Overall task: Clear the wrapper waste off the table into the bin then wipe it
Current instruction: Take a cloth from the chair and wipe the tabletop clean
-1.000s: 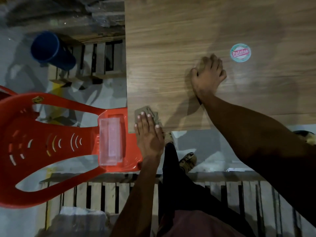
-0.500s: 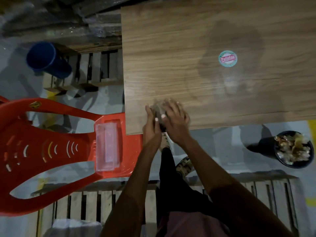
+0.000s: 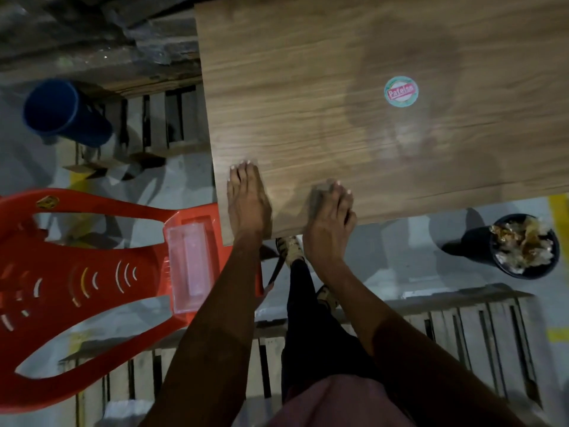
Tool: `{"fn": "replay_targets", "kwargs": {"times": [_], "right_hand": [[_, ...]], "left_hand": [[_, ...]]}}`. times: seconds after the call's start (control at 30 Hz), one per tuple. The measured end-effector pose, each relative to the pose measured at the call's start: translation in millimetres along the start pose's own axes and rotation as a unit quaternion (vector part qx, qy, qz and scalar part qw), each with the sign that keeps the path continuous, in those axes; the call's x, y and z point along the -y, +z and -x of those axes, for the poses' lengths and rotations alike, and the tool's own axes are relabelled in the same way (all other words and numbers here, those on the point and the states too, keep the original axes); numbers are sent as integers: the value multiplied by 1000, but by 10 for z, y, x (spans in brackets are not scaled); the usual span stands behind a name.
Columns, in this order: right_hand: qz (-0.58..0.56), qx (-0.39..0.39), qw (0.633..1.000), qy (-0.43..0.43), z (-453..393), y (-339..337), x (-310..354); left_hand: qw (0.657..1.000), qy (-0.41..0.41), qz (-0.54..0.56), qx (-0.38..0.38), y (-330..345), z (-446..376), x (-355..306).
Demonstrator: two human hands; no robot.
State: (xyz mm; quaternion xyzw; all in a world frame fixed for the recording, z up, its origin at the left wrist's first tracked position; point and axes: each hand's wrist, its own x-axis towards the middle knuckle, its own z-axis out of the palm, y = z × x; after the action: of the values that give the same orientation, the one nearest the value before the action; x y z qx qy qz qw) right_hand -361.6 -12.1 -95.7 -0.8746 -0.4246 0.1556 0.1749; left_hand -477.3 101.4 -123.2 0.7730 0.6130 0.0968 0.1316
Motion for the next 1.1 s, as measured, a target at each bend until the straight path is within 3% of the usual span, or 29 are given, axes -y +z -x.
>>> {"fn": "replay_targets", "kwargs": {"times": [0.13,0.23,0.4,0.47,0.6,0.73,0.93,1.0,1.1], "right_hand": [[49,81,985,-147,106,236,327],[133,114,957,-229,38,291,188],[115,57,988,-91,-189,25,-211],[95,63,991,-75,-215,-7,-117],[99,143,972,-157,-194,78,149],[111,140,955,-235,-377,92,4],[103,47,993,-19,-629,77,45],[129,66,987,-63,-513,159,228],[186,126,951,-215,-363,249,294]], "left_hand": [[1000,3,-12,10,-68,-55,13],[1000,-23,-16,-1,-91,-30,-35],[996,-71,39,-31,-81,-5,-76],[996,-70,38,-38,-66,-13,-62],[995,-82,37,-35,-48,-31,-49],[995,-83,44,-31,-73,-20,-52],[995,-86,36,-20,-42,-44,-36],[996,-82,36,-21,-28,-41,-10],[996,-79,26,-16,-37,-63,-6]]}}
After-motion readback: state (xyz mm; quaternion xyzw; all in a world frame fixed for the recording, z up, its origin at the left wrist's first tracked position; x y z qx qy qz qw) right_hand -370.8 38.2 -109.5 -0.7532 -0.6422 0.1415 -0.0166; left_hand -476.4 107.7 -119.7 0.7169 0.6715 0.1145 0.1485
